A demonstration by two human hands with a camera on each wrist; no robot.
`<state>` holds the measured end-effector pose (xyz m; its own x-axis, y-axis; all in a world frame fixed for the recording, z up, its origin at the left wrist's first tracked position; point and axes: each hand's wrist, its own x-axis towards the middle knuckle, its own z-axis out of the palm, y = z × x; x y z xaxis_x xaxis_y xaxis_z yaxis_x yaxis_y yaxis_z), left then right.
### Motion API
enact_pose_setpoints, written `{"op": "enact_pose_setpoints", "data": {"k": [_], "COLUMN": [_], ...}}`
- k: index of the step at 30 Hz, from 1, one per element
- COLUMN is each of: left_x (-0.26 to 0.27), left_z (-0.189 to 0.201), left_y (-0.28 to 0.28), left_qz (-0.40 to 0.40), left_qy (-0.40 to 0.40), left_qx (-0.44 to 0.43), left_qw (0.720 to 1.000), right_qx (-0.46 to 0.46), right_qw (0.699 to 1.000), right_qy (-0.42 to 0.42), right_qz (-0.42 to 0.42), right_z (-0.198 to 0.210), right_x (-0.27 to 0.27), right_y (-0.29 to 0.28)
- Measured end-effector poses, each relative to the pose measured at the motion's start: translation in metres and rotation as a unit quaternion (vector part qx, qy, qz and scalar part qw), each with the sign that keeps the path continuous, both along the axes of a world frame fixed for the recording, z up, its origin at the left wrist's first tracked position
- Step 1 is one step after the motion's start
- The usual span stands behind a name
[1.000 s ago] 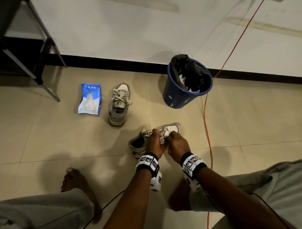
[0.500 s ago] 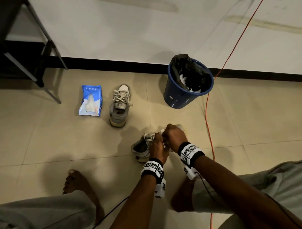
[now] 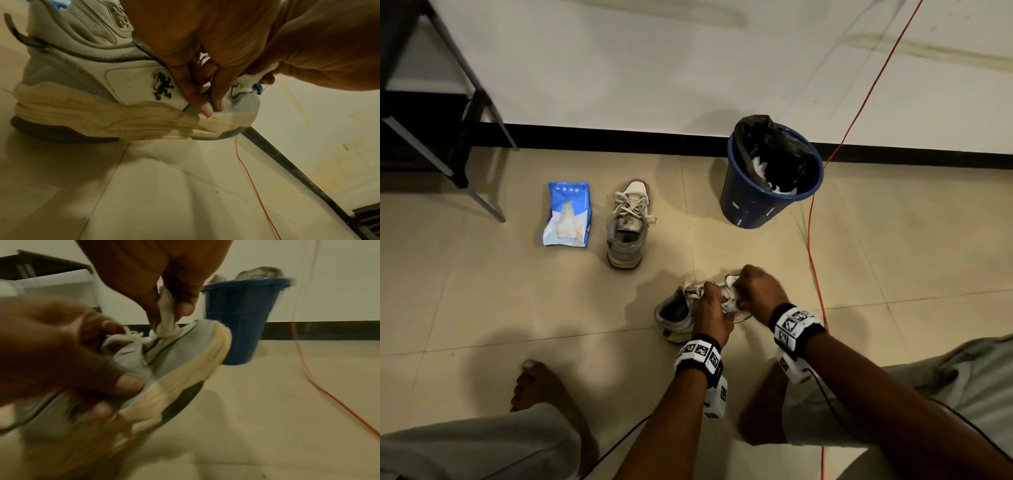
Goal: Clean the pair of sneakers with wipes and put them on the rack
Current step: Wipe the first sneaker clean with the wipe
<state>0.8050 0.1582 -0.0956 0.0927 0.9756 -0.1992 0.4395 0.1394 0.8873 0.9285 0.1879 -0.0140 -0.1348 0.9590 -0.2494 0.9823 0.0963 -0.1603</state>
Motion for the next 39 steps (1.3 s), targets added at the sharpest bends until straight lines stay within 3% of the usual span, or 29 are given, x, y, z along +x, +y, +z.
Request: {"op": "enact_pose_setpoints", "data": {"k": [2, 3, 5, 6, 9, 12, 13, 16, 20, 22, 25, 28, 34, 39], "left_x": [-0.002, -0.004, -0.005, -0.006, -0.009, -0.013, -0.014, -0.019, -0.031, -0.034, -0.039, -0.039, -0.028, -0.015], "left_z": [0.001, 0.004, 0.007, 0.008, 0.014, 0.018, 0.018, 0.020, 0.025, 0.035, 0.051, 0.060, 0.090, 0.122], "left_y": [0.002, 0.003, 0.005, 0.006, 0.008, 0.011, 0.014, 0.023, 0.028, 0.031, 0.036, 0.042, 0.030, 0.015], "left_qz": [0.013, 0.020, 0.023, 0.025, 0.029, 0.038, 0.038, 0.027, 0.013, -0.003, -0.043, -0.073, -0.042, -0.016], "left_qy": [-0.011, -0.013, -0.017, -0.021, -0.018, -0.025, -0.030, -0.017, -0.009, -0.002, 0.027, 0.075, 0.248, 0.298], "left_qx": [-0.002, -0.002, -0.003, -0.002, -0.007, -0.015, -0.014, -0.022, -0.041, -0.043, -0.032, -0.011, 0.007, -0.062], "left_qw": [1.000, 1.000, 1.000, 0.999, 0.999, 0.999, 0.999, 0.999, 0.999, 0.999, 0.998, 0.994, 0.968, 0.953], "right_qx": [0.090, 0.106, 0.068, 0.065, 0.129, 0.072, 0.079, 0.156, 0.183, 0.199, 0.159, 0.147, 0.144, 0.127], "right_qw": [0.989, 0.989, 0.996, 0.996, 0.985, 0.992, 0.991, 0.975, 0.964, 0.934, 0.886, 0.862, 0.878, 0.894], "right_qy": [0.032, 0.042, 0.047, 0.054, 0.078, 0.065, 0.069, 0.128, 0.131, 0.184, 0.328, 0.395, 0.392, 0.384], "right_qz": [-0.112, -0.095, 0.027, 0.035, -0.089, 0.081, 0.084, -0.095, -0.142, -0.234, -0.287, -0.283, -0.234, -0.192], "right_z": [-0.002, -0.006, -0.013, -0.014, -0.013, -0.021, -0.022, -0.012, -0.004, 0.003, 0.014, 0.025, 0.030, 0.040], "right_x": [0.014, 0.015, 0.009, 0.008, 0.017, 0.005, 0.004, 0.015, 0.024, 0.037, 0.038, 0.017, 0.003, -0.007], "right_y": [0.005, 0.004, -0.012, -0.016, -0.008, -0.022, -0.024, -0.007, 0.005, 0.013, 0.019, 0.012, 0.007, 0.001]}}
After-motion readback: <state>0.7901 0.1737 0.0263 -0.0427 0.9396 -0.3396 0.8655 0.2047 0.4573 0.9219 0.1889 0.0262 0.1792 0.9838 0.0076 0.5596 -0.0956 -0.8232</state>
